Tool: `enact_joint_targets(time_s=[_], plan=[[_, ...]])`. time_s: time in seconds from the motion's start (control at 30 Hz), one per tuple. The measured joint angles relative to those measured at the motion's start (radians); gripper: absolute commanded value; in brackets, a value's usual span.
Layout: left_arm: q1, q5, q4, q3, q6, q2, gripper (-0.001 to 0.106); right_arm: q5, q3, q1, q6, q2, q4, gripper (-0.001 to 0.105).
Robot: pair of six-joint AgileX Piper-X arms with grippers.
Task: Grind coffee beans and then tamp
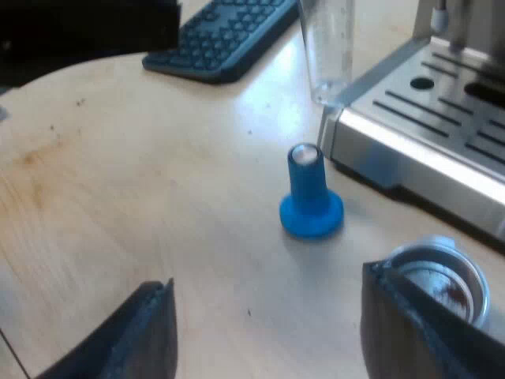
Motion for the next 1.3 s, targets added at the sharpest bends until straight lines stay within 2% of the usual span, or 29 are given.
enact_joint_targets(time_s=[0.17,0.33,0.57,0.73,0.77,0.87,0.93,0.97,1.07,1.1,1.17,1.3], plan=[[0.0,0.0,0.104,-0.069,-0.002,-0.063,0.07,0.015,-0.118,0.0,0.0,0.0,0.169,0.054],[0.0,0.0,0.125,-0.138,-0.002,-0.098,0.07,0.042,-0.225,0.0,0.0,0.0,0.323,0.054],[0.0,0.0,0.122,-0.242,-0.002,-0.107,0.07,0.12,-0.321,-0.012,0.0,0.0,0.339,0.054],[0.0,-0.1,0.122,-0.259,-0.066,-0.107,0.07,0.119,-0.353,-0.124,0.0,0.0,0.345,0.054],[0.0,-0.126,0.122,-0.259,-0.074,-0.107,0.07,0.115,-0.361,-0.166,0.0,0.0,0.351,0.054],[0.0,-0.149,0.122,-0.259,-0.079,-0.107,0.07,0.059,-0.379,-0.26,0.0,0.0,0.367,0.054],[0.0,-0.16,0.122,-0.259,-0.079,-0.107,0.07,0.037,-0.384,-0.285,0.0,0.0,0.378,0.054],[0.003,-0.165,0.122,-0.259,-0.081,-0.107,0.07,-0.019,-0.393,-0.344,0.0,0.0,0.398,0.054],[0.009,-0.168,0.122,-0.259,-0.08,-0.107,0.07,-0.073,-0.397,-0.427,0.0,0.0,0.404,0.054],[0.015,-0.169,0.122,-0.259,-0.08,-0.107,0.07,-0.098,-0.396,-0.492,0.0,0.0,0.41,0.054],[0.097,-0.179,0.122,-0.261,-0.08,-0.086,0.07,-0.121,-0.399,-0.596,0.0,0.0,0.433,0.054],[0.222,-0.167,0.124,-0.261,-0.08,-0.072,0.07,-0.136,-0.398,-0.715,0.0,-0.01,0.497,0.054]])
